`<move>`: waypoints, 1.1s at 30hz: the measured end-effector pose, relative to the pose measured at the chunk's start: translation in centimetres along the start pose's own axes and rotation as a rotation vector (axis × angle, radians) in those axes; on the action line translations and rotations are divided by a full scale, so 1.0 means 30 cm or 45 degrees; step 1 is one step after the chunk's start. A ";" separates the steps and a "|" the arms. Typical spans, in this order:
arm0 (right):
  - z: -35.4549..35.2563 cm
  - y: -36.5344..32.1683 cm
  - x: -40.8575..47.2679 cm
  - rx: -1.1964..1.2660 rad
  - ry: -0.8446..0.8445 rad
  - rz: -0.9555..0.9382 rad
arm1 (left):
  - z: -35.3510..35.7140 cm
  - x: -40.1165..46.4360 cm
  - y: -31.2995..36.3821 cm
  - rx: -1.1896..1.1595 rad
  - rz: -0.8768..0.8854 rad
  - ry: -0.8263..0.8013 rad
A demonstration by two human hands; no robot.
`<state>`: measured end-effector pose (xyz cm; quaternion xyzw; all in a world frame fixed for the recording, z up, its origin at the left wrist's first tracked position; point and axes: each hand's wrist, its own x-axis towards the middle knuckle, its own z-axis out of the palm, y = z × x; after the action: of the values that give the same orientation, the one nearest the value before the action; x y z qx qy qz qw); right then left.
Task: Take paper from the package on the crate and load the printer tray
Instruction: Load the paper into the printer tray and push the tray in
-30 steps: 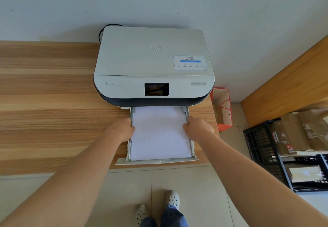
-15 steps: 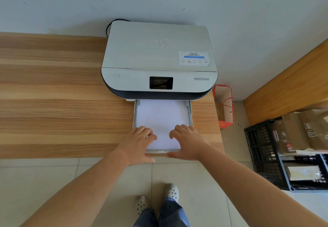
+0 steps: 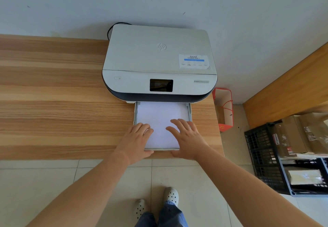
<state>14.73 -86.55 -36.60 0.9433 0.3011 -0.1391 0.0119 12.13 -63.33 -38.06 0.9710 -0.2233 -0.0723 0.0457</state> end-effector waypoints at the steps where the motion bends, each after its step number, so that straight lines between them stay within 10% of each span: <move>1: 0.002 0.005 0.004 -0.020 -0.015 0.012 | 0.001 0.004 -0.001 0.017 -0.031 0.023; 33: -0.080 0.155 0.230 -0.172 0.121 0.277 | -0.073 0.271 -0.121 0.270 -0.236 0.104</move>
<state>23.39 -86.22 -36.46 0.9729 0.2060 -0.0715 0.0762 21.28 -63.54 -37.31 0.9890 -0.1370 -0.0126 -0.0551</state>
